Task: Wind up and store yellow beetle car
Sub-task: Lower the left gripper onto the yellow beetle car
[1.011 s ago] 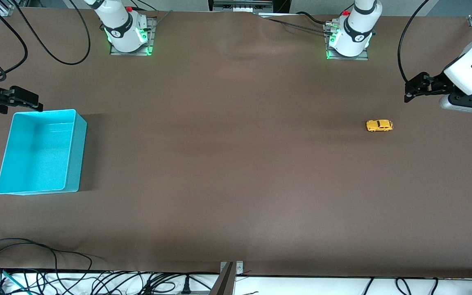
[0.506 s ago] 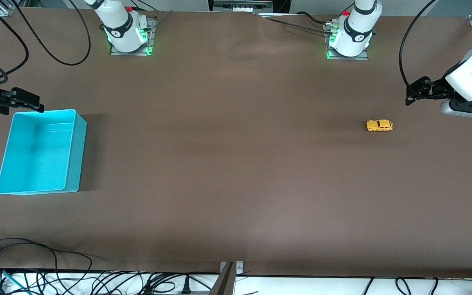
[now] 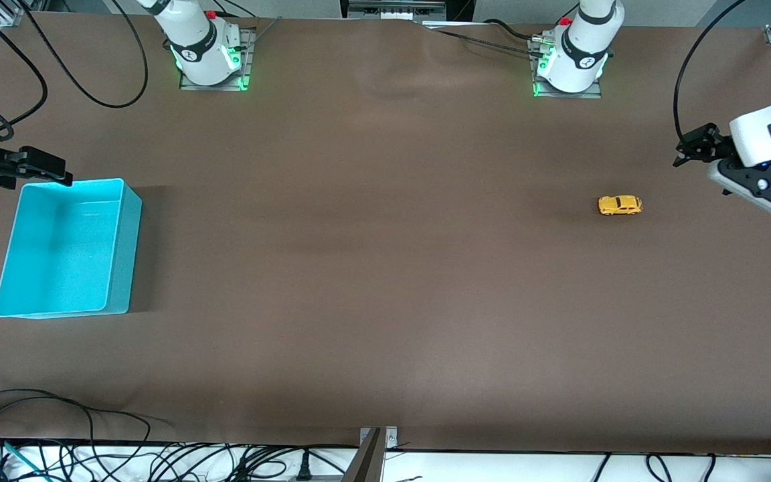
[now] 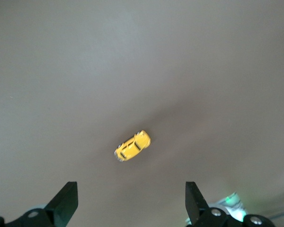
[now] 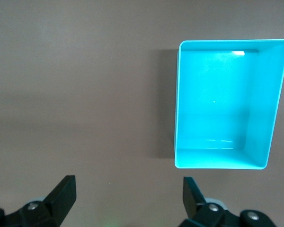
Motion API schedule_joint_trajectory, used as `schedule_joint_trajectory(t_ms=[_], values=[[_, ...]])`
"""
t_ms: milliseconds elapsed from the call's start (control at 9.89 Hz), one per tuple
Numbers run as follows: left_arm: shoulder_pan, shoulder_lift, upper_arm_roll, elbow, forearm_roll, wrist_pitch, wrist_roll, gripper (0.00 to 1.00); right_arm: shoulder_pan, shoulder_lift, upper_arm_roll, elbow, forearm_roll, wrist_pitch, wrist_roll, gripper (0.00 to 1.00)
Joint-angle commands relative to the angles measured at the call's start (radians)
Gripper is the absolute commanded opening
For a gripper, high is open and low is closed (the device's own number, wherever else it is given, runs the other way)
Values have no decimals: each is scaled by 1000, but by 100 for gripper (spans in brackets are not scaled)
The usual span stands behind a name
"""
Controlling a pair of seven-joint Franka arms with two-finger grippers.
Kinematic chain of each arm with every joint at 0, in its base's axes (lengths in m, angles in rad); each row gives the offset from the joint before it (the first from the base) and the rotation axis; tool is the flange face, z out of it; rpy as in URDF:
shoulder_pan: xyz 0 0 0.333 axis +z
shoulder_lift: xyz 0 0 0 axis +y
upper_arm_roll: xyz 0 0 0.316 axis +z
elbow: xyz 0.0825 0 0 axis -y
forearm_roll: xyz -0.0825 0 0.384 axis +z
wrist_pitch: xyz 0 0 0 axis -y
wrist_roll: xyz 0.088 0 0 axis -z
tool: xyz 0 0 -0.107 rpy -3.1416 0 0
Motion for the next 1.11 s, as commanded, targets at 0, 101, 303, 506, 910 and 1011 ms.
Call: schedule_joint_trajectory(t_ms=[0, 101, 303, 506, 910, 1011], values=[[12, -41, -10, -150, 37, 111, 218, 100, -5, 6, 2, 15, -5, -16, -11, 100], [34, -40, -10, -187, 37, 147, 325, 100, -3, 6, 2, 14, -6, -18, -2, 100], [81, -40, -8, -305, 37, 269, 490, 100, -5, 6, 2, 15, -3, -7, -1, 100], [118, -14, -8, -414, 37, 419, 665, 100, -2, 6, 3, 14, -14, -8, -1, 100], [178, 44, -8, -580, 46, 674, 864, 100, -3, 18, 2, 17, -11, -2, 1, 100], [181, 92, -8, -580, 46, 734, 947, 100, -2, 23, 3, 17, -9, 5, -1, 100]])
